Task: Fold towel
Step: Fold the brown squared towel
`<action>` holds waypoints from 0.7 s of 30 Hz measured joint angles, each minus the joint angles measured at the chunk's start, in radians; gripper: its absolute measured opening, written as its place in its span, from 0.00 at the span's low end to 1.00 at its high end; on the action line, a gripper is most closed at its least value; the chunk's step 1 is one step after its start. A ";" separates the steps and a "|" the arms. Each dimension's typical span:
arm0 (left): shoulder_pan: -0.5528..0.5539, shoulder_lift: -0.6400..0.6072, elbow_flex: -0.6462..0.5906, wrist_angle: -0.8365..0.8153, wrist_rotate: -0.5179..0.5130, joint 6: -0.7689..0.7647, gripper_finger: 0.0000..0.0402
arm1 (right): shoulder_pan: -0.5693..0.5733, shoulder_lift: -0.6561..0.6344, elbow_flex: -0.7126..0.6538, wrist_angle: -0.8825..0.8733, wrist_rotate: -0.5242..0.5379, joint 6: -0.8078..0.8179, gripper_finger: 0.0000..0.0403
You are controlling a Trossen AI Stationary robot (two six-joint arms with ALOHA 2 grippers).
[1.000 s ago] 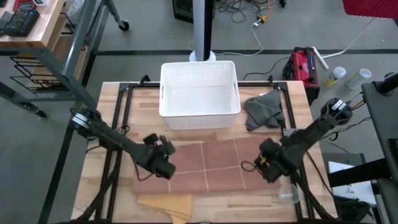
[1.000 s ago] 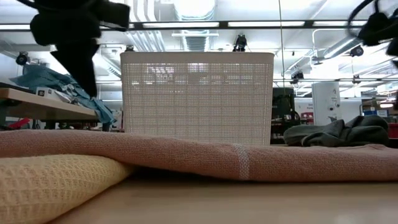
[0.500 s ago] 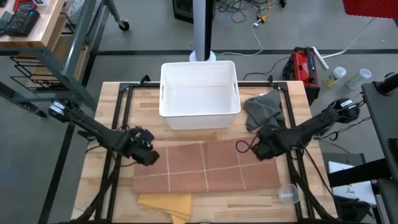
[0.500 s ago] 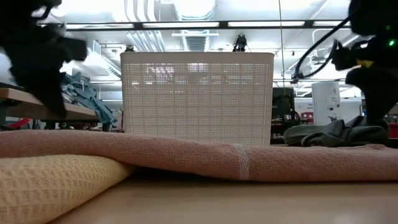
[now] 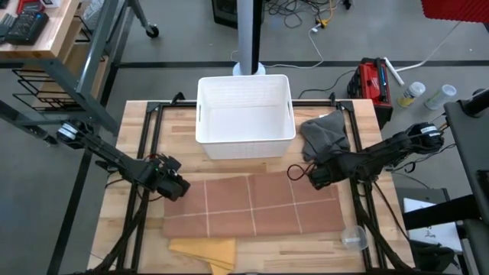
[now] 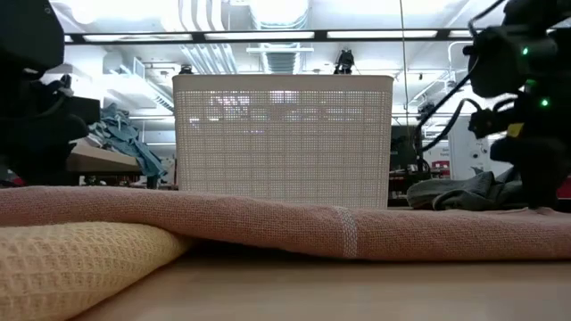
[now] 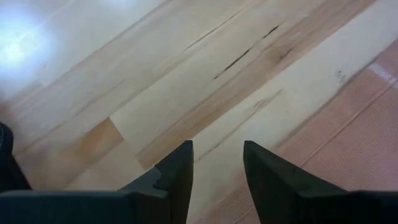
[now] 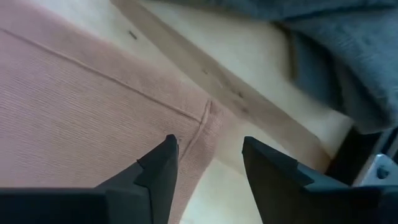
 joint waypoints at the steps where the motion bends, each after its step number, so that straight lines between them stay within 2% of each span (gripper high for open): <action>1: 0.000 0.003 0.001 0.000 0.005 0.002 0.34 | -0.003 0.000 -0.011 0.012 -0.003 -0.004 0.44; 14: 0.000 0.016 0.001 0.011 0.124 0.015 0.31 | -0.030 -0.008 -0.052 0.065 0.003 -0.021 0.43; 18: -0.001 0.027 -0.013 0.061 0.198 0.000 0.28 | -0.044 -0.008 -0.054 0.107 0.011 -0.025 0.43; 21: -0.002 0.039 -0.028 0.117 0.207 0.000 0.25 | -0.045 -0.007 -0.056 0.123 0.011 -0.031 0.41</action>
